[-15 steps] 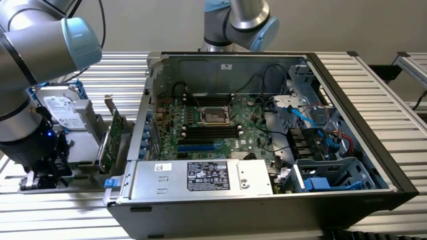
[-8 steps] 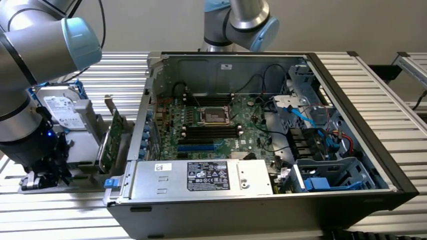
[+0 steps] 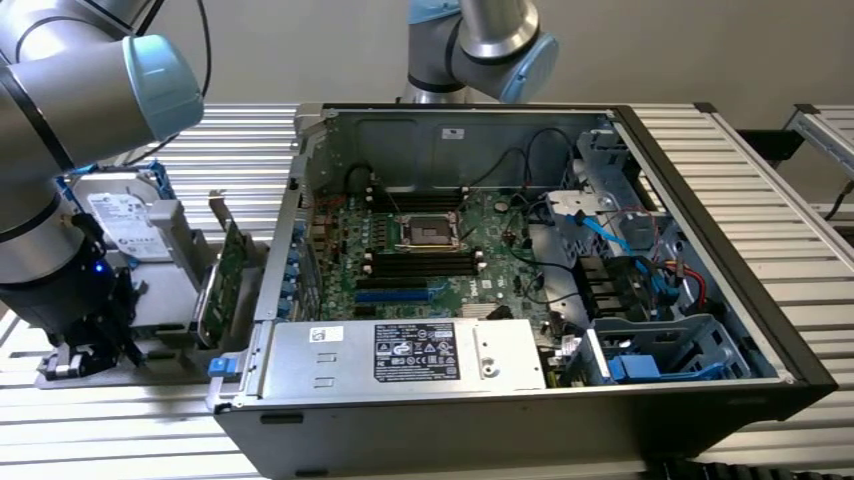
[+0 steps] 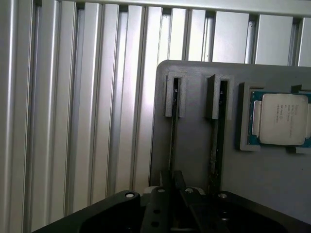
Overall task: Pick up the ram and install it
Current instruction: 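Pick up the ram and move it above insertion slot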
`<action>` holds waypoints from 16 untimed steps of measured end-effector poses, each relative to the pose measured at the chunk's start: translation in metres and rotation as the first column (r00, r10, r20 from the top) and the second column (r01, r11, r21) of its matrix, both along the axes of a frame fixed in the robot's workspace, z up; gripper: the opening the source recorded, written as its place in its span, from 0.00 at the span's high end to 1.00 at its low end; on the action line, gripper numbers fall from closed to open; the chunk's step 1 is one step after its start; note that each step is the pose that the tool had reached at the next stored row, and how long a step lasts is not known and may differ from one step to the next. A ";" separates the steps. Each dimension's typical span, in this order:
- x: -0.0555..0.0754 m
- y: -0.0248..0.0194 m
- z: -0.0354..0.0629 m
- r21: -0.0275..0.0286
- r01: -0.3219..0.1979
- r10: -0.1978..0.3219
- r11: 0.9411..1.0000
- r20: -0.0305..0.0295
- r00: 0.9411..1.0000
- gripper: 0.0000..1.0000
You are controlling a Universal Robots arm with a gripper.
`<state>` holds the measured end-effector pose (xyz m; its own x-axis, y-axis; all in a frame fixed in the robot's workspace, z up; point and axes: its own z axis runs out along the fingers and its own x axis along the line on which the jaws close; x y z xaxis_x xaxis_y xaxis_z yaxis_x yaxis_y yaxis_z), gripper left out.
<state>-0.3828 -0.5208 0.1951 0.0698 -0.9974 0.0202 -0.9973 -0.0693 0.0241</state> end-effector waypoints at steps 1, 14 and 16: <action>0.000 0.0000 0.0000 0.000 0.000 0.000 1.000 0.000 1.000 0.86; 0.000 0.0000 0.0019 0.000 0.002 -0.002 1.000 0.000 1.000 0.86; 0.000 0.0000 0.0038 0.001 0.002 -0.002 1.000 0.000 1.000 0.86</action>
